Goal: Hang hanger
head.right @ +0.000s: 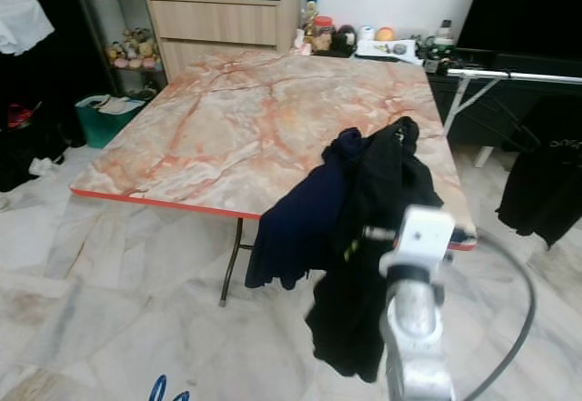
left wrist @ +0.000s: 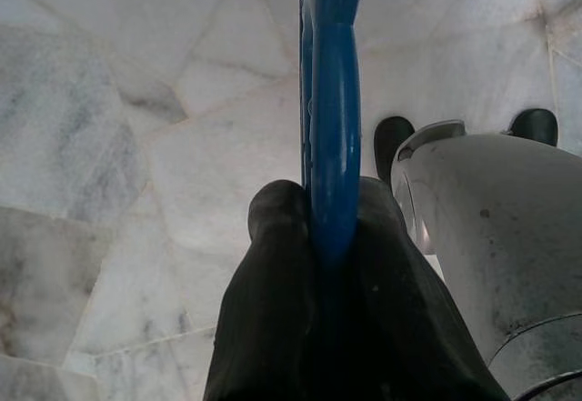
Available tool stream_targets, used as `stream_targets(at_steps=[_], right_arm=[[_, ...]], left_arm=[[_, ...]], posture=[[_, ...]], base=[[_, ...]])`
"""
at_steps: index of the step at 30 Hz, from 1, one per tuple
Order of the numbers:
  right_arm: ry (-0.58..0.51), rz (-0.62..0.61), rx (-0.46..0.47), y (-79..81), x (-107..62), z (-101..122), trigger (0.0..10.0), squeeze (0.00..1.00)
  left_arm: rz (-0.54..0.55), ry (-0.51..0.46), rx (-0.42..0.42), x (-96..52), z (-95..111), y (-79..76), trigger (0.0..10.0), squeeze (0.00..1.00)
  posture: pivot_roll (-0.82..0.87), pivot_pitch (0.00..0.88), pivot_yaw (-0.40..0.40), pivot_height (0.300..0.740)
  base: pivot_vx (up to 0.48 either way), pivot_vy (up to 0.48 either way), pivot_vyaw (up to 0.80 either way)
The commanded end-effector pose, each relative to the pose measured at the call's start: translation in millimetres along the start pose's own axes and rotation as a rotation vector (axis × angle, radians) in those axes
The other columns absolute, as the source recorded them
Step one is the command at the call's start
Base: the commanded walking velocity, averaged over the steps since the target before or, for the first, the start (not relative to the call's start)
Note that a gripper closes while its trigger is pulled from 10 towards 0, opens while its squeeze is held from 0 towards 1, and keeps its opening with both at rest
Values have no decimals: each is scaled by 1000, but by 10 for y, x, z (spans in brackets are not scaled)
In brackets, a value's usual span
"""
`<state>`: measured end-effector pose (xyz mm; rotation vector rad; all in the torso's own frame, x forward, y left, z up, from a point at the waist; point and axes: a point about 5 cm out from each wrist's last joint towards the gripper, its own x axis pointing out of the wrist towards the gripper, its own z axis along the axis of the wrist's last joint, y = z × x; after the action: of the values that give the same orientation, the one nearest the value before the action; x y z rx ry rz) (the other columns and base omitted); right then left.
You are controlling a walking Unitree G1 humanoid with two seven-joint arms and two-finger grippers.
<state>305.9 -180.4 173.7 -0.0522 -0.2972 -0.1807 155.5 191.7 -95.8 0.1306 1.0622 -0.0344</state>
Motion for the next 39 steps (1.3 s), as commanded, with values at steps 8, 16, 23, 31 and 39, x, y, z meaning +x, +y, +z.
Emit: stream_targets(at_steps=[8, 16, 23, 31, 39], right_arm=[[-86, 0, 5, 15, 134, 258, 10000, 0], [-136, 23, 0, 46, 317, 391, 10000, 0], [-180, 58, 5, 125, 513, 527, 10000, 0], [-229, 100, 20, 246, 719, 707, 10000, 0], [-250, 279, -17, 527, 814, 786, 10000, 0]], left_arm=[[-27, 43, 5, -18, -123, 5, 10000, 0], [-32, 42, 2, -18, -117, 10, 10000, 0], [-36, 42, 5, -16, -105, 10, 10000, 0], [-39, 42, 9, -15, -98, 15, 10000, 0], [-40, 44, 15, -14, -96, 19, 10000, 0]], posture=[[93, 13, 8, 740], [89, 15, 13, 740], [88, 16, 19, 740], [86, 16, 24, 740], [90, 18, 26, 740]], base=[[141, 0, 0], [385, 0, 0], [398, 0, 0], [407, 0, 0], [412, 0, 0]])
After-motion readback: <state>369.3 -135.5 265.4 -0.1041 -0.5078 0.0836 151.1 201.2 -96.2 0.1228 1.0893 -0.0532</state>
